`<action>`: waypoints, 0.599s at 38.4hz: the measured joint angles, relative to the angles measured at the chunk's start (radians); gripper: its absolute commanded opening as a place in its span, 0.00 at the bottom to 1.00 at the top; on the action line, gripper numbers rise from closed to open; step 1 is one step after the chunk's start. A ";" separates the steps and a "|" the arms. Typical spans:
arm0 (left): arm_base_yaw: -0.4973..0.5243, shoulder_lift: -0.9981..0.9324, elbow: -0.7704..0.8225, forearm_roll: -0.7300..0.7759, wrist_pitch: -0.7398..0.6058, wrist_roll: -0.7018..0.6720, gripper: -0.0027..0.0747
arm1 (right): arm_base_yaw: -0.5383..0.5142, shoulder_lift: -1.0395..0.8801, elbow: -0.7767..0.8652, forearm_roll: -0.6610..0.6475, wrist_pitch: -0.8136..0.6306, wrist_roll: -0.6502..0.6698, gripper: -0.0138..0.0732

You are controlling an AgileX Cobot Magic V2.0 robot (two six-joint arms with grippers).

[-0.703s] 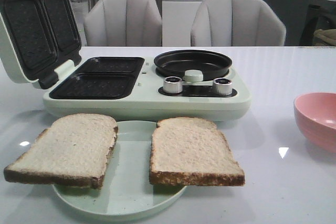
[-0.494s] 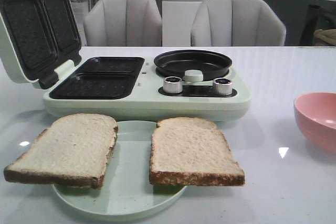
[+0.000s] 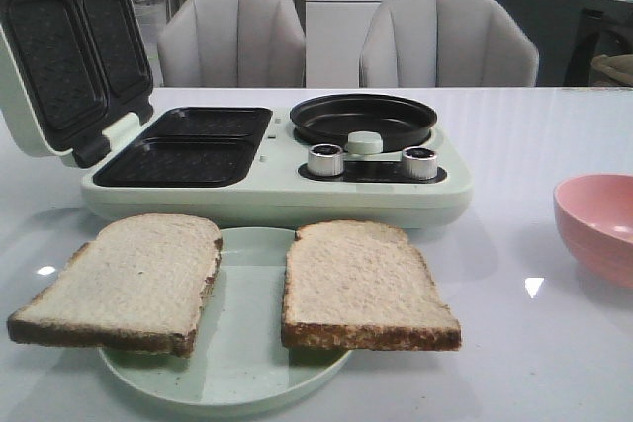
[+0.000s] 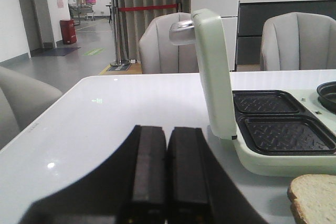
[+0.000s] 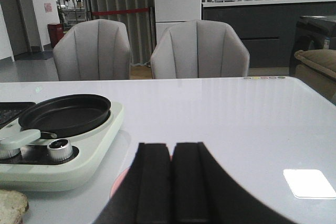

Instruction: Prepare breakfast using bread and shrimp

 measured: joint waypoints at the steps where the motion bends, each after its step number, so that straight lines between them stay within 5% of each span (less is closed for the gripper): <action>1: 0.000 0.000 0.000 0.000 0.000 0.000 0.16 | 0.000 0.000 0.000 0.000 0.000 0.000 0.18; 13: 0.000 0.000 -0.002 0.000 -0.027 0.000 0.16 | 0.000 0.000 -0.014 0.000 -0.002 0.000 0.18; 23: 0.000 0.000 -0.180 0.000 0.022 0.000 0.16 | 0.000 0.000 -0.269 0.000 0.193 0.000 0.18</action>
